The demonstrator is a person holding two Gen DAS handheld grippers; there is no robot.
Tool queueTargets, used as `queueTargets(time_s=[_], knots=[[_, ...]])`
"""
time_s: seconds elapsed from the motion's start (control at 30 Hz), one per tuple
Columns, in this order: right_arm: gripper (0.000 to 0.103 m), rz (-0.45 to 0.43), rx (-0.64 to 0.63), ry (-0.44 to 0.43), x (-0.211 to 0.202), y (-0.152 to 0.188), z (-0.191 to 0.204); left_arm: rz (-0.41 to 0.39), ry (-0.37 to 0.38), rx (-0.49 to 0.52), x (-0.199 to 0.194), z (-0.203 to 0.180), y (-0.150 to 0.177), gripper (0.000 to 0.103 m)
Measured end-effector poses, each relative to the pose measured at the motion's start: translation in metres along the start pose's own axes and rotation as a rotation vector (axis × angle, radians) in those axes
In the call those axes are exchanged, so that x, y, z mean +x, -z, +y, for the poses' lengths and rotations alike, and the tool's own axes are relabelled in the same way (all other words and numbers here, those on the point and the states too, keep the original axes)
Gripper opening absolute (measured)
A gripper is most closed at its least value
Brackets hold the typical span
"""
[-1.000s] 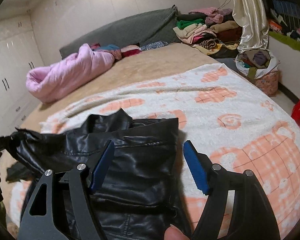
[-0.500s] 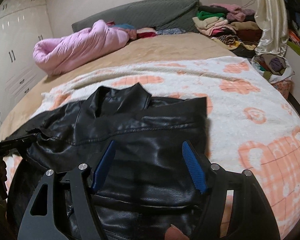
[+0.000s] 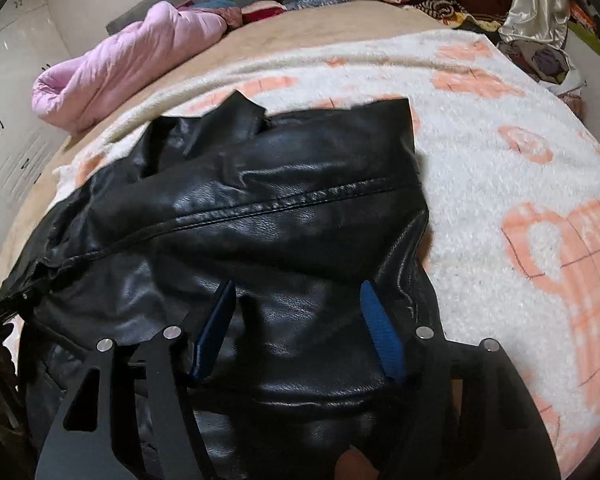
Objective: Fold large clothes
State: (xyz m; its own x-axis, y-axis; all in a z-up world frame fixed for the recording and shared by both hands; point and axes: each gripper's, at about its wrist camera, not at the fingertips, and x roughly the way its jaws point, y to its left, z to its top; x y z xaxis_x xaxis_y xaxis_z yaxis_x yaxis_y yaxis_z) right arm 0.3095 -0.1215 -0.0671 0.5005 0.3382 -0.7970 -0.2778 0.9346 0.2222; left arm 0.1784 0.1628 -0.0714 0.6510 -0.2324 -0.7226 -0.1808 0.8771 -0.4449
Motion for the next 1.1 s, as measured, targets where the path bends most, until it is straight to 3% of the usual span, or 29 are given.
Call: queueTargets(time_s=[0.1,0.3,0.47,0.6,0.7,0.8,0.93,1.0,1.1], knots=[[0.066,-0.024,-0.012,-0.022,-0.015,-0.004,0.004,-0.048,0.028,-0.008,-0.022,-0.008,-0.003,0.024],[0.073,-0.082,-0.106,-0.071,-0.041,-0.004,0.037,-0.150,-0.095,0.131,-0.057,-0.049,-0.001,0.040],[0.079,-0.060,-0.222,-0.131,-0.042,0.006,0.076,-0.063,-0.097,0.190,-0.036,-0.069,0.011,0.043],[0.080,-0.009,-0.285,-0.115,-0.029,0.017,0.098,0.034,-0.157,0.175,-0.003,-0.057,0.022,0.044],[0.081,0.083,-0.278,-0.064,-0.004,0.026,0.099,0.050,-0.161,0.161,0.007,-0.046,0.027,0.044],[0.082,0.088,-0.272,-0.048,0.004,0.031,0.099,0.031,-0.127,0.134,-0.002,-0.042,0.026,0.045],[0.085,0.029,-0.244,-0.124,-0.016,0.024,0.100,-0.031,-0.115,0.115,-0.030,-0.041,0.025,0.069],[0.092,-0.003,-0.242,-0.152,-0.025,0.023,0.104,-0.065,-0.136,0.111,-0.044,-0.039,0.026,0.071],[0.097,-0.053,-0.264,-0.175,-0.040,0.025,0.118,-0.099,-0.158,0.063,-0.059,-0.029,0.026,0.092]])
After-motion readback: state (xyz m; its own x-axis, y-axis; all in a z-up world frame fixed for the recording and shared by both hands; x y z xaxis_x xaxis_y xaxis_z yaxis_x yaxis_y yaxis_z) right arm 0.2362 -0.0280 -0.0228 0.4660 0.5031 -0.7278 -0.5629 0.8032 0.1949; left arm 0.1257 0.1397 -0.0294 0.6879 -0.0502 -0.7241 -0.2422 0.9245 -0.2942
